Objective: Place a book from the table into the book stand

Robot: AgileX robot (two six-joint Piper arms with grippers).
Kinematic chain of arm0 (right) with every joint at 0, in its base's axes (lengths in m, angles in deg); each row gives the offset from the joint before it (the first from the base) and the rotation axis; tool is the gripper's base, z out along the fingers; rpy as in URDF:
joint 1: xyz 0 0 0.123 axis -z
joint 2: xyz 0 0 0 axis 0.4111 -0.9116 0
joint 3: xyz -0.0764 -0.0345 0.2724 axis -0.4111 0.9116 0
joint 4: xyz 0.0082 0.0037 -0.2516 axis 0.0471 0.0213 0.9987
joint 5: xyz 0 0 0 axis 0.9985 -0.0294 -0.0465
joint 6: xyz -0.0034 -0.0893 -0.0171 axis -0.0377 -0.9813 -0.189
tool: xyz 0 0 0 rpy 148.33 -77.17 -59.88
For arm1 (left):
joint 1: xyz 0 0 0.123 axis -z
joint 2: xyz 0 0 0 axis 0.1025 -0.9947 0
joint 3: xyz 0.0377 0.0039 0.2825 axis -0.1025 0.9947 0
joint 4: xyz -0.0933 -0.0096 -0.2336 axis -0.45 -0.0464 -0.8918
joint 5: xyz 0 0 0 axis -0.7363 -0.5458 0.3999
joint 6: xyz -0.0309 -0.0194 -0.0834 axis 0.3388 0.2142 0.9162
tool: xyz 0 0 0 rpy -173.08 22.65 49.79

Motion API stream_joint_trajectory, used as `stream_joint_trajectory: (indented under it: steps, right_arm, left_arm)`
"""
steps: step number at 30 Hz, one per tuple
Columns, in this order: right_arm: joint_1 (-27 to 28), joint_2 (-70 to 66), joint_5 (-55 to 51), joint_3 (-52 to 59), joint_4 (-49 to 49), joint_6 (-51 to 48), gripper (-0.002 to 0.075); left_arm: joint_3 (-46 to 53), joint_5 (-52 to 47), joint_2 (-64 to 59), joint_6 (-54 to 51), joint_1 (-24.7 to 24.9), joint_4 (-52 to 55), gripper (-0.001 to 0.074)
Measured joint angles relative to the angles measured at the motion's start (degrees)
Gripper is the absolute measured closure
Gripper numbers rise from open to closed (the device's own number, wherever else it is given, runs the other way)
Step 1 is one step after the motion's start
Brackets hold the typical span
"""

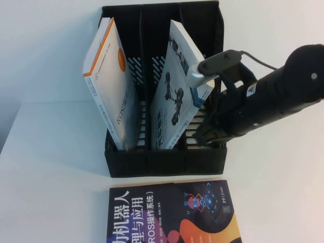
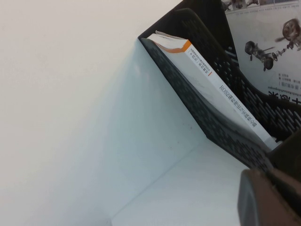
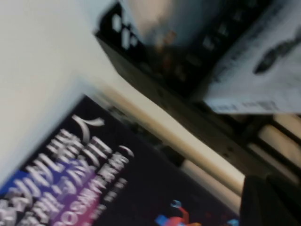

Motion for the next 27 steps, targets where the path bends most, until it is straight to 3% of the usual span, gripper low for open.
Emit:
stream_joint_trajectory:
  steps: [7, 16, 27]
  right_arm:
    - [0.1, -0.8, 4.8, 0.0, 13.0, 7.3, 0.072]
    - [0.2, -3.3, 17.9, -0.1, 8.3, 8.5, 0.0722]
    - [-3.8, -6.5, 27.0, -0.3, 7.4, 8.5, 0.0722]
  left_arm:
    - [0.0, 0.0, 0.0, 0.0, 0.0, 0.0, 0.0738]
    - [0.0, 0.1, 0.0, 0.0, 0.0, 0.0, 0.0738]
    - [0.5, 1.1, 0.0, 0.0, 0.0, 0.2, 0.0738]
